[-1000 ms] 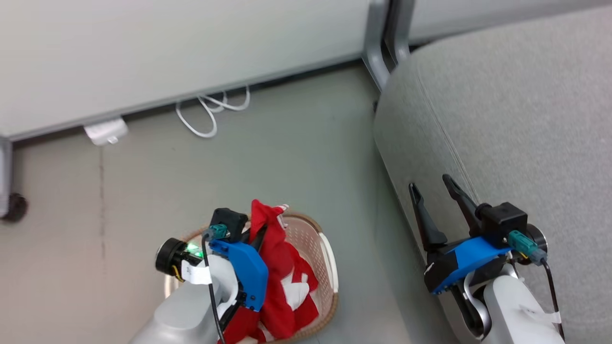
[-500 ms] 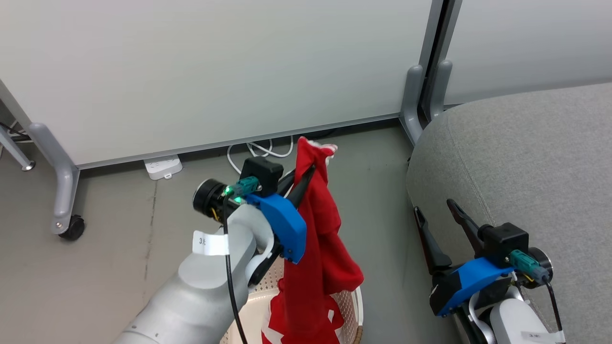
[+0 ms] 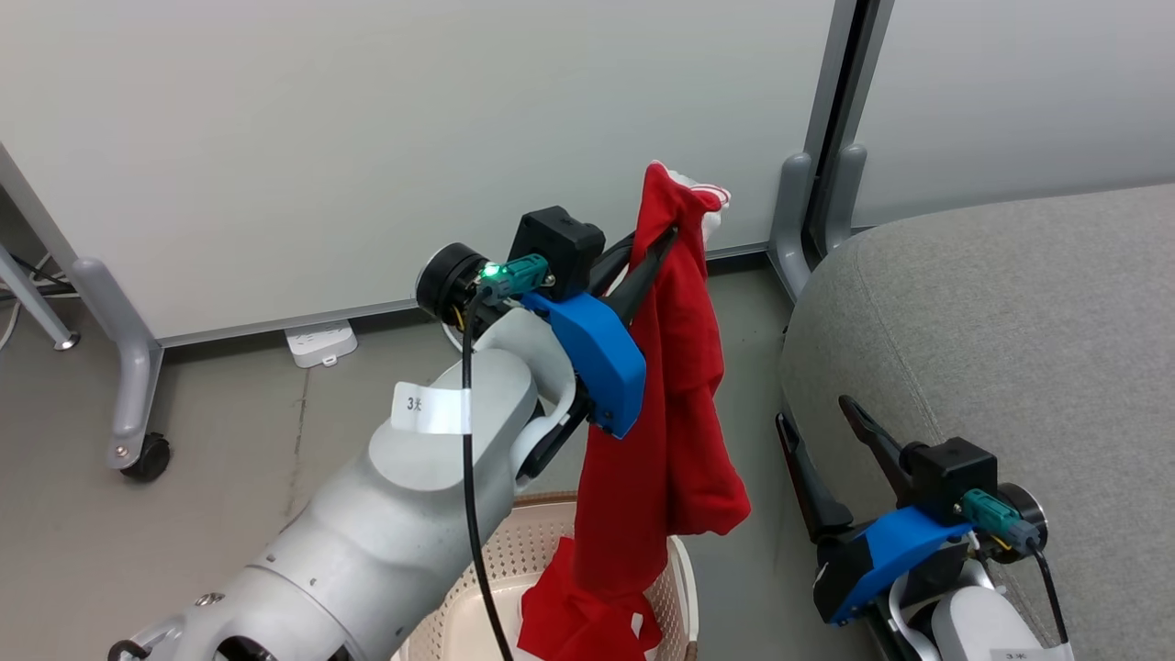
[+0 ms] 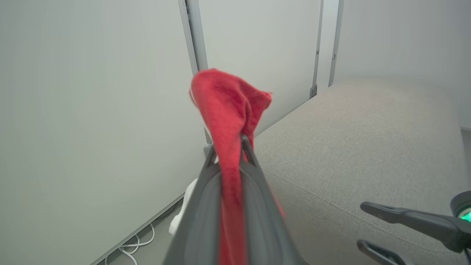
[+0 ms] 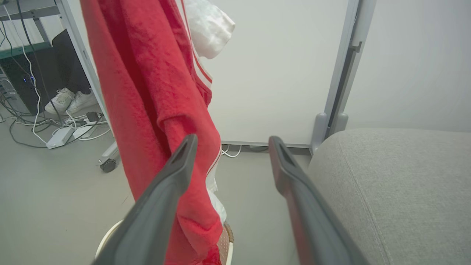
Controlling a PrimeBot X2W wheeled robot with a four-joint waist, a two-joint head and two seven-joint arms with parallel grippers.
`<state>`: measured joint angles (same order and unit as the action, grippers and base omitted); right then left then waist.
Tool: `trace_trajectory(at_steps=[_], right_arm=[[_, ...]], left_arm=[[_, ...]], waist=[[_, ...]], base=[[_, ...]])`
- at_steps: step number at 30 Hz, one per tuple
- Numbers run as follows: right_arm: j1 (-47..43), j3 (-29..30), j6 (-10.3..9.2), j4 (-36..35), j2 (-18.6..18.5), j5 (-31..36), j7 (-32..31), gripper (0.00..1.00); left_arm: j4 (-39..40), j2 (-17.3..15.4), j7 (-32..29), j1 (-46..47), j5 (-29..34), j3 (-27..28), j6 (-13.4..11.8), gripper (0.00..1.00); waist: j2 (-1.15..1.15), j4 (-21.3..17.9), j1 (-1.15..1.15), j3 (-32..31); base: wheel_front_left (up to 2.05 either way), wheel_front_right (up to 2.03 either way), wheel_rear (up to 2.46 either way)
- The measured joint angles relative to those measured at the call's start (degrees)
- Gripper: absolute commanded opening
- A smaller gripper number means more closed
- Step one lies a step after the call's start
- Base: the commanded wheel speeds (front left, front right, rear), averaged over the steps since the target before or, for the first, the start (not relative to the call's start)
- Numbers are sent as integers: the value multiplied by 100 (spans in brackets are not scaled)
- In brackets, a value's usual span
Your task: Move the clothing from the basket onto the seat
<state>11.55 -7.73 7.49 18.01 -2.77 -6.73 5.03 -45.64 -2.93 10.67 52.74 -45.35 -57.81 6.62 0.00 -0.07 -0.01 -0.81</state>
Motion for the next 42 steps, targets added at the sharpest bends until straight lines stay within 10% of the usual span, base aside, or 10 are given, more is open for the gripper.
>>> trace_trajectory(at_steps=[18,40,42], right_arm=[[273,-1139,0,-147,0,-337,-194,100],[1966,-1777,0,2046,-1,-734,215,100],[2011,-1815,0,2172,-1,-805,234,2]], left_arm=[[44,3,27,74,-469,-550,-158,0],[846,3,80,388,-1077,-1184,-280,0],[861,3,89,400,-1114,-1226,-308,0]], waist=[[0,-118,1,40],[0,146,1,-41],[0,149,1,-55]], base=[[0,0,0],[0,0,0],[0,0,0]])
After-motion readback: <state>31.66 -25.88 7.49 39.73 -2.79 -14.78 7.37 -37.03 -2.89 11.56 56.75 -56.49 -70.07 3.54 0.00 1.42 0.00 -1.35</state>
